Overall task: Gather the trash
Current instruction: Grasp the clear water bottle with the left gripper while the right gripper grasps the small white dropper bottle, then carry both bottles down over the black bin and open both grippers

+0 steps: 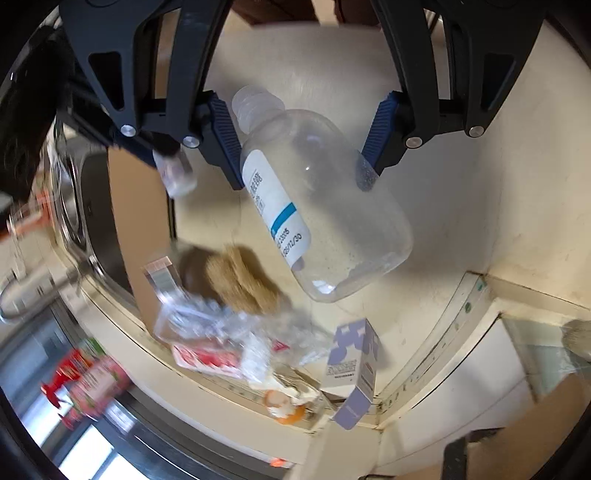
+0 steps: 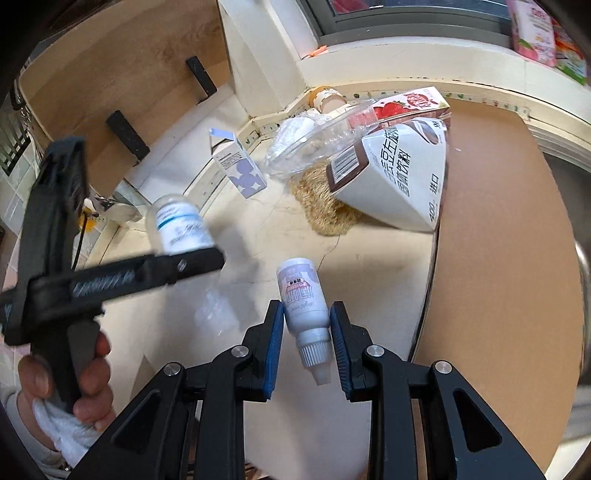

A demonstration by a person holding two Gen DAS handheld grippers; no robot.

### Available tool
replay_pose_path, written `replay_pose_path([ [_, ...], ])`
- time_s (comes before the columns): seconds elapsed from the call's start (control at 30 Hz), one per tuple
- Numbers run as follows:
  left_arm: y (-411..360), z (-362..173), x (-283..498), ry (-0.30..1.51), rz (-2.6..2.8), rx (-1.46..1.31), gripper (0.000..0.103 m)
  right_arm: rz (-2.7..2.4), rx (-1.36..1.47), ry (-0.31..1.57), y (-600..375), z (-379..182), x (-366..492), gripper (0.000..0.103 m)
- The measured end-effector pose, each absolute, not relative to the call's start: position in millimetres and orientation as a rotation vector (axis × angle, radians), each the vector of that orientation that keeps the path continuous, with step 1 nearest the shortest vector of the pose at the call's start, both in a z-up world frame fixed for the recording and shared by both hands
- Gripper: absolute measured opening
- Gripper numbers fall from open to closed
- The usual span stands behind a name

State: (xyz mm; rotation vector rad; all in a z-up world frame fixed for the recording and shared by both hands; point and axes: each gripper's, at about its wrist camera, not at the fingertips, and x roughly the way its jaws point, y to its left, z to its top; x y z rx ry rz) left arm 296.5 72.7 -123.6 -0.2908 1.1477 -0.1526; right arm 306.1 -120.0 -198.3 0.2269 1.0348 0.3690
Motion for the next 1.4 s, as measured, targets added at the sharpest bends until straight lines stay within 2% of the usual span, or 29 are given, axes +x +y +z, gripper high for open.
replay_pose_path([
  [0.27, 75.4, -91.4, 226.9, 1.121, -0.315, -0.183, 0.058, 0.272, 0.279, 0.996, -100.3, -177.2, 234.3, 0.026],
  [0.6, 61.4, -83.1, 153.3, 1.143, -0.478, -0.049, 0.058, 0.180, 0.314, 1.013, -76.9, -176.4, 138.7, 0.026],
  [1.07, 17.7, -94.9, 78.5, 1.186, -0.515, 0.063, 0.058, 0.174, 0.335, 1.030, -108.0, -188.8, 45.7, 0.026],
  [1.4, -26.3, -132.5, 28.2, 1.250, -0.526, 0.101, 0.058, 0.135, 0.386, 1.081, -161.5, -223.3, -6.3, 0.026],
])
